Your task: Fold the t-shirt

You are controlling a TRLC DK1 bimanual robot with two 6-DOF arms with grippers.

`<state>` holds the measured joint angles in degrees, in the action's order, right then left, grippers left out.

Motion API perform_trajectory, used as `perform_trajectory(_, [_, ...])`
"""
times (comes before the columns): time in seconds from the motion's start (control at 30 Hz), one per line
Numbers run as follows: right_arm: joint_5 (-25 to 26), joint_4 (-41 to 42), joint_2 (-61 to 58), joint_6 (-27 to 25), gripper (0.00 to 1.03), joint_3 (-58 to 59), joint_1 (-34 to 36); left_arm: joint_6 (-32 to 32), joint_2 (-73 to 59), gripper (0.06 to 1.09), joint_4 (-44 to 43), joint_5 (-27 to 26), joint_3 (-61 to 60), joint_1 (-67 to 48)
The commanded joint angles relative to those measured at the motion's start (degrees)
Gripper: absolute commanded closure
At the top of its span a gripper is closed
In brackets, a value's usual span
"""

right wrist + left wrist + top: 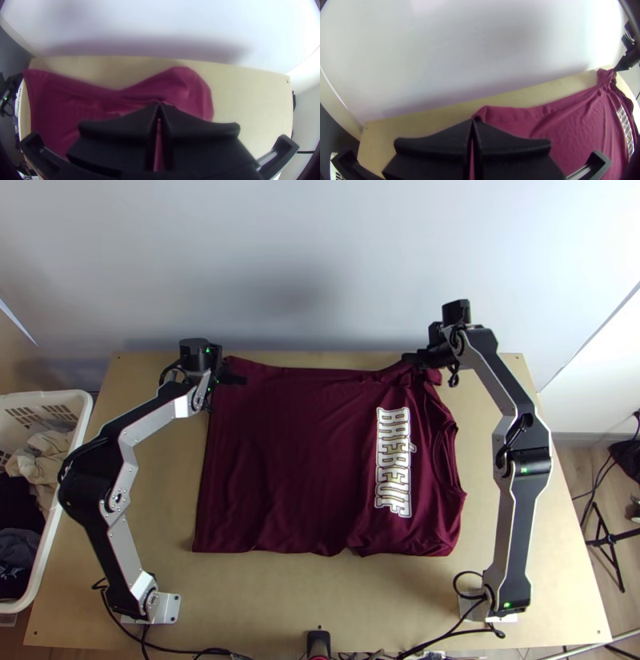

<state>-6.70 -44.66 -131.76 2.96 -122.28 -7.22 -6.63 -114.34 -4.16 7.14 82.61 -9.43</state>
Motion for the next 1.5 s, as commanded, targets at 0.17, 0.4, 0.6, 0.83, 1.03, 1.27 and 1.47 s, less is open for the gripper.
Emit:
perform_trajectory(0.17, [-0.07,-0.07,1.77,0.38,1.0,-5.07,-0.6,0.13,3.95,1.05,2.76,-0.02,3.79,2.66])
perform_trajectory(0.4, [-0.07,-2.09,6.7,0.55,1.0,-1.38,-1.13,-1.36,7.91,1.05,3.11,-0.11,0.01,4.69])
perform_trajectory(0.6, [-0.07,-2.09,11.97,0.47,1.0,6.0,-1.3,-1.63,11.25,1.05,2.49,-0.81,-4.83,5.21])
perform_trajectory(0.83, [-0.33,0.19,21.11,0.55,1.0,19.53,-2.09,-1.54,14.85,1.05,-0.49,-0.9,-11.07,2.75])
perform_trajectory(1.03, [-0.6,1.69,29.55,0.55,1.0,29.99,-2.27,-1.54,18.46,1.05,-2.34,-0.9,-16.08,1.26])
perform_trajectory(1.27, [-0.6,3.44,35.35,0.47,1.0,38.34,-2.36,-1.63,21.62,1.05,-2.34,-0.9,-19.5,0.91])
perform_trajectory(1.47, [-0.68,4.06,39.39,0.55,1.0,43.62,-2.8,-1.63,23.99,1.05,-2.34,-0.81,-22.05,0.91])
